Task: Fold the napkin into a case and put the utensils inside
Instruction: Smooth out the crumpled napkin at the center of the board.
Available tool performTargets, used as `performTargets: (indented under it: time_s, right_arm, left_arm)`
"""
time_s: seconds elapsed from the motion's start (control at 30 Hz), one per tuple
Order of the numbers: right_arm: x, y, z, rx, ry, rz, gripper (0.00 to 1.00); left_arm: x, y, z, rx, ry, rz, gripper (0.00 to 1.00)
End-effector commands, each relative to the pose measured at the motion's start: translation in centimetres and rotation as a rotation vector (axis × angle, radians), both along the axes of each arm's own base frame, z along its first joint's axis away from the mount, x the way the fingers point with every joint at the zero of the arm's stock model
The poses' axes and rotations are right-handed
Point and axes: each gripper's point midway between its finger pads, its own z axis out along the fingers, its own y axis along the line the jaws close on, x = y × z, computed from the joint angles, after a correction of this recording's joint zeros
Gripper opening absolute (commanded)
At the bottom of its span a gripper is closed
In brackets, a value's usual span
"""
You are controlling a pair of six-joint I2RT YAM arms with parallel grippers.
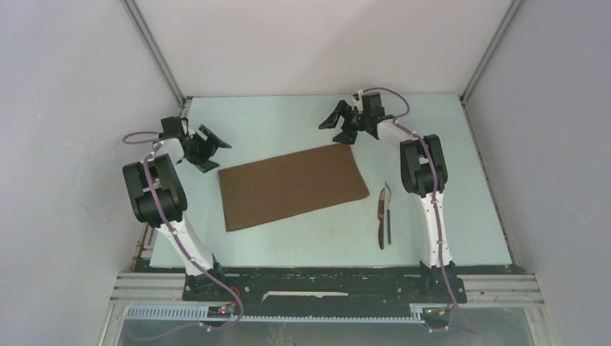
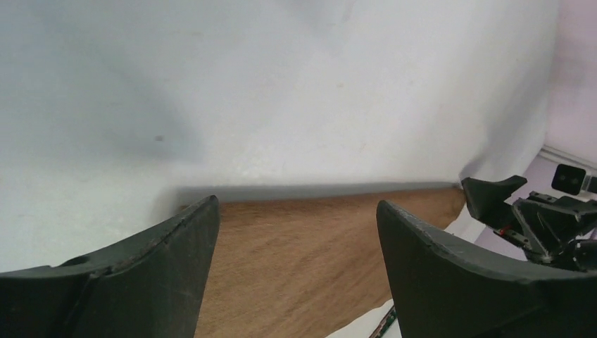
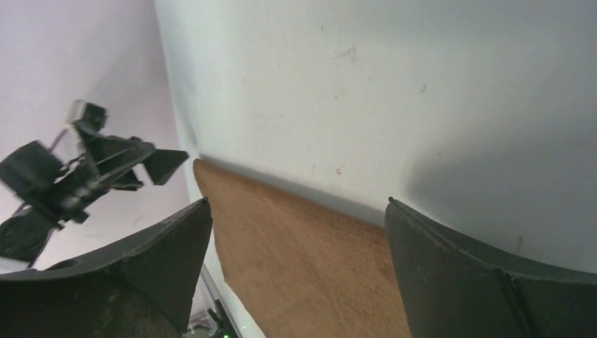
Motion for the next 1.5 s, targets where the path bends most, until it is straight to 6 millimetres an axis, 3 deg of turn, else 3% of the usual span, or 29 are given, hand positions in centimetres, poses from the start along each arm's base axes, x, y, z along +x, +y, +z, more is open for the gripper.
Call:
performTargets:
  time_s: [0.0,0.1,0.2,0.27,0.37,0.53,0.7,0.97,1.07,1.2,1.37,1.47]
  right_arm:
    - [-2.2,-1.6,4.1,-0.166,-0.035,0.058,1.0]
    - [-3.4,-0.4,6.9,-0.105,-0.102,0.089,1.0]
    - [-5.3,2.5,8.3,0.05,-0.109,0.167,1.0]
    - [-5.9,3.9,7.9,0.141,-0.091,0.199,1.0]
    - [-5.9,4.0,5.5,0.151,-0.05,0.187,1.0]
    - [-5.6,2.1,1.7,0.102,0.004,0.152,1.0]
    - [-5.2,-0.6,-0.1,0.101,0.027,0.104,1.0]
    - [-4.5,-4.0,-1.4,0.059,0.04,0.058,1.0]
    - [-4.6,-4.8,-0.4,0.014,0.054,0.063,1.0]
    - [-6.6,-6.4,1.6,-0.237,0.086,0.08,1.0]
    - [-12.8,-12.5,2.3,-0.786,0.196,0.04,1.0]
    - [-15.4,-14.4,2.1,-0.927,0.244,0.115,0.97]
  left_arm:
    - [1.6,-4.8,5.9,0.0,-0.21,-0.136,0.88]
    - [2.6,-10.8,6.7,-0.143,-0.269,-0.204,0.88]
    - [4.3,-16.2,7.4,-0.24,-0.334,-0.266,0.88]
    - [4.9,-19.3,6.9,-0.281,-0.334,-0.298,0.88]
    - [5.6,-21.1,5.9,-0.331,-0.337,-0.289,0.88]
    - [5.1,-20.1,1.3,-0.317,-0.28,-0.236,0.88]
    - [4.2,-17.0,-1.6,-0.282,-0.248,-0.18,0.88]
    - [3.3,-9.7,-2.5,-0.212,-0.222,-0.074,0.88]
    - [4.0,-8.5,-0.4,-0.155,-0.236,-0.097,0.88]
    - [3.9,-8.5,5.7,-0.075,-0.265,-0.151,0.88]
    - [-1.0,-10.7,12.3,-0.011,-0.294,-0.261,0.89]
    - [-5.2,-12.9,13.7,0.03,-0.279,-0.379,0.89]
